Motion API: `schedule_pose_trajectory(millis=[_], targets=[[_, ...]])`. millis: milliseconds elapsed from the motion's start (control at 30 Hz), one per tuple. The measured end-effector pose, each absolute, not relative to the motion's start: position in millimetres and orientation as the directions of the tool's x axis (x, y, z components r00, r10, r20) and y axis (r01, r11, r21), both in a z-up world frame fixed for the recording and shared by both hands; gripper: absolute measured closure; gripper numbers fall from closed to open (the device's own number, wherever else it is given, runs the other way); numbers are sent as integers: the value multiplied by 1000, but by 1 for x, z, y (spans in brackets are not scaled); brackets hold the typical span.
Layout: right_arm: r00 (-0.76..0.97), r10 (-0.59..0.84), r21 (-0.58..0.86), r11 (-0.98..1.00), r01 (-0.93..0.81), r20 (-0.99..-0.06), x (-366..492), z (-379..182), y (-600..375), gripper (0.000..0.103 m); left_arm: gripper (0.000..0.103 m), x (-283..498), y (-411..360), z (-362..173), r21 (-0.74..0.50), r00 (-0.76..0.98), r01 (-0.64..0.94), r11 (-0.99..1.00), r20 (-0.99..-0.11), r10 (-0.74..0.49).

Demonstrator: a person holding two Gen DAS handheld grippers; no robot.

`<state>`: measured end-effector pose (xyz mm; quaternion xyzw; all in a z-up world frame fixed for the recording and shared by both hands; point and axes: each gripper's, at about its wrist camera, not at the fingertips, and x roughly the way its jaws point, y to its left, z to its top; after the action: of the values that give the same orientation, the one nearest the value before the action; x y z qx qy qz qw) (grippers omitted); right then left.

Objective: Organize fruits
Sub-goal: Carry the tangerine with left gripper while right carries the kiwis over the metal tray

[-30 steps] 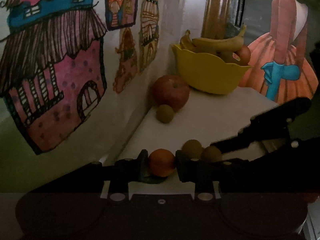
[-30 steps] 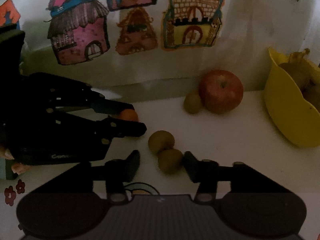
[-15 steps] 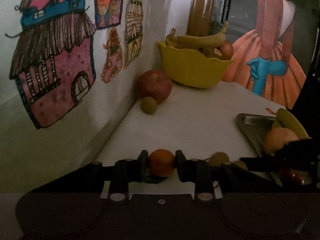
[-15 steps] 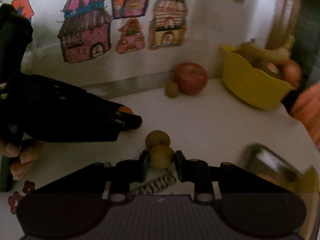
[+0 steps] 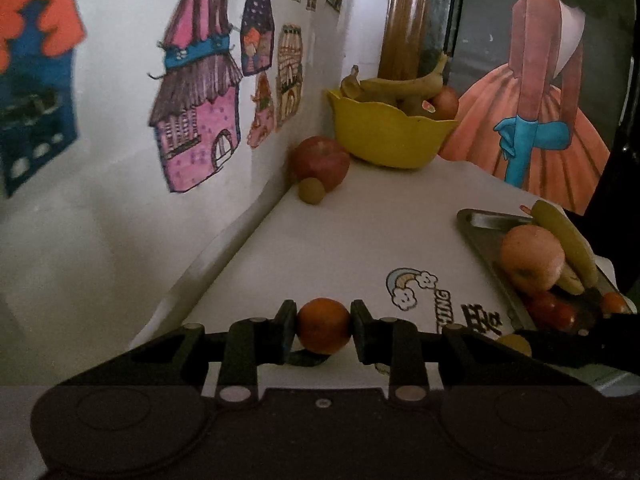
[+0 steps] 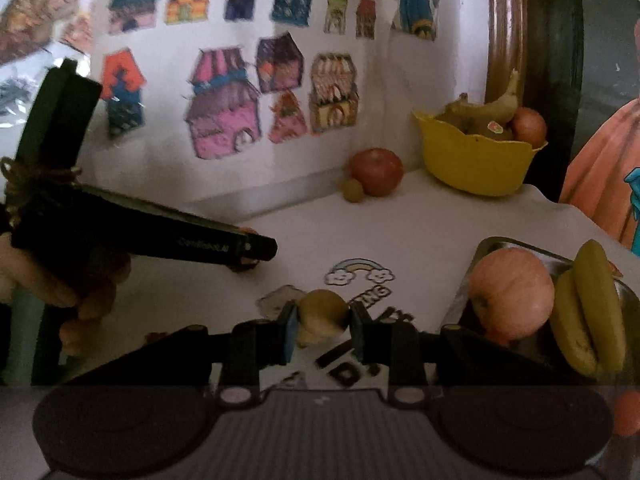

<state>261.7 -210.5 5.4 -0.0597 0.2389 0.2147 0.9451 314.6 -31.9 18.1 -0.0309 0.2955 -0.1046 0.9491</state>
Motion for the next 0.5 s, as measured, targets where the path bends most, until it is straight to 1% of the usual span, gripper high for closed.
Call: schedule_pose_trajectory(millis=[167,500], targets=[[796,374,3,906,-424,-476,245,1,-215,72,72,293,-31,21,-124,804,171,977,-556,-211],[783,365,31,913,-406,-504,219,-11,-231,72,72,263,-35,26,-109,807,186,976,-550,-215]])
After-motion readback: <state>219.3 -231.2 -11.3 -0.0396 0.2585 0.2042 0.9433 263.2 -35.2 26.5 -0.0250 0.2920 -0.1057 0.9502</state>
